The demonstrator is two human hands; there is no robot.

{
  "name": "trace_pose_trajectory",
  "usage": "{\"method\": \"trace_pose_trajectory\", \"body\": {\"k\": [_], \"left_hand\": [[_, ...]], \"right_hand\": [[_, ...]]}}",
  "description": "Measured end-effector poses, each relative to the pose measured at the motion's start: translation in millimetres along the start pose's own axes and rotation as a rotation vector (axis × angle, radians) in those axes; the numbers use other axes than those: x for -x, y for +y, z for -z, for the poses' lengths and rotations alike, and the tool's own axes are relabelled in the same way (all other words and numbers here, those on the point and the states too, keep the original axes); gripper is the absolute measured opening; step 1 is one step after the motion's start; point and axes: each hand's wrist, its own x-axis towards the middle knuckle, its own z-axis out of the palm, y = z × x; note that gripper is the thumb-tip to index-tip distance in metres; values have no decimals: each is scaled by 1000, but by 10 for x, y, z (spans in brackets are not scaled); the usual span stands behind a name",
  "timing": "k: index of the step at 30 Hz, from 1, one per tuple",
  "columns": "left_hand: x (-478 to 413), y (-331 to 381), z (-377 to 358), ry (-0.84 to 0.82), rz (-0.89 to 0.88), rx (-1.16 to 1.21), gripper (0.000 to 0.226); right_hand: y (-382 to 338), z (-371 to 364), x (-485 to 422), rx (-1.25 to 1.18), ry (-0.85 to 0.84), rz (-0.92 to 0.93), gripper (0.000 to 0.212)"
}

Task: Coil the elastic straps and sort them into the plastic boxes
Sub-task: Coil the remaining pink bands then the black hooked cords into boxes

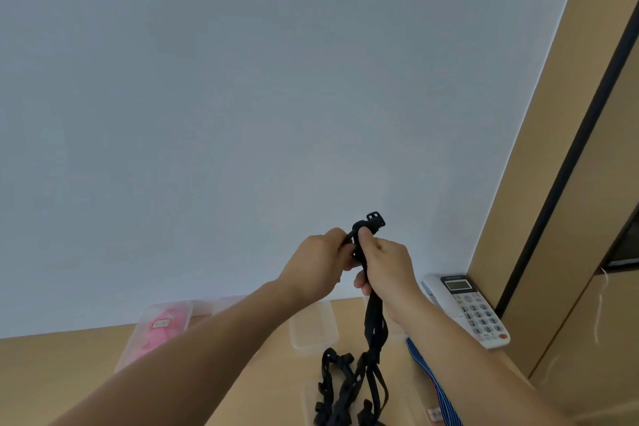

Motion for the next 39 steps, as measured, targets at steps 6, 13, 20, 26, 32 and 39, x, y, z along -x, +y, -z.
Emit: {"method": "trace_pose_trajectory", "body": {"k": [6, 13, 20, 26, 32, 39], "left_hand": [[35, -127, 65, 30, -440, -780, 19], [37, -126, 37, 98, 21, 190, 44], [-6, -95, 235, -60, 240, 712, 24], [28, -90, 173, 104, 91, 379, 7], [119, -123, 99, 314, -497, -346, 6], [107, -310, 116, 458, -740, -705, 19]], "right_hand": [[-19, 4, 1, -59, -28, -145, 58], [-33, 9, -16, -290, -19, -96, 44], [43, 34, 3, -237, -122, -17, 44], [73, -41, 21, -173, -59, -97, 41], [18, -98, 30, -199, -62, -144, 37], [-26, -45, 75, -541, -149, -197, 46]]}}
